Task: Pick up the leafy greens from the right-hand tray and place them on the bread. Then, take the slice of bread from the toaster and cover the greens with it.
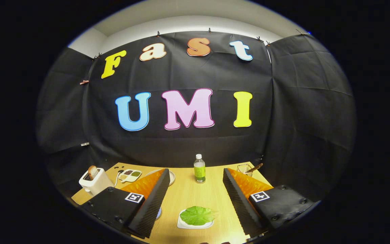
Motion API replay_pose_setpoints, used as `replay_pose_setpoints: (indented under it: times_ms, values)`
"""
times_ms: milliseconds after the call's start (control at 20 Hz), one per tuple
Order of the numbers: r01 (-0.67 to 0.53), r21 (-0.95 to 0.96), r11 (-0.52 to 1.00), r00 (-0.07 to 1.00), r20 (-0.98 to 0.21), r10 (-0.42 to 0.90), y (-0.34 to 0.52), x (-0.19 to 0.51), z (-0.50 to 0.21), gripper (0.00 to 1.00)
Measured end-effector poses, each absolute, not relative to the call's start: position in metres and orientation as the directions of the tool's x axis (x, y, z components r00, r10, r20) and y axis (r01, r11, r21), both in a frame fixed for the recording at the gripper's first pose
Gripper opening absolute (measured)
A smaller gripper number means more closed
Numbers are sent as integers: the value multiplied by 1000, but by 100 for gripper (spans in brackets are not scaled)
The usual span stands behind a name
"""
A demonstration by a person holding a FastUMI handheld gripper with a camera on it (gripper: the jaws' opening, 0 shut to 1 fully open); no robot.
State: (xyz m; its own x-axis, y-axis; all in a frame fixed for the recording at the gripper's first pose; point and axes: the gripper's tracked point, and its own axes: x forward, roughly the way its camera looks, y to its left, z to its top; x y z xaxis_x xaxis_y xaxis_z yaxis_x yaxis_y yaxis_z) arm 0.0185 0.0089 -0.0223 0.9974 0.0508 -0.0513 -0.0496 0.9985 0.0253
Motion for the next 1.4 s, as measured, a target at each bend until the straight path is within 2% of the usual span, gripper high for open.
replay_pose_setpoints:
  times_ms: [550, 1000, 1400]
  values:
    - [-119, 30, 992, 980, -159, 122, 24, 39, -62, 98]
    - [-222, -26, 975, 911, -361, 198, 30, 63, -149, 98]
    - [-351, -80, 933, 809, -527, 259, 25, 95, -245, 99]
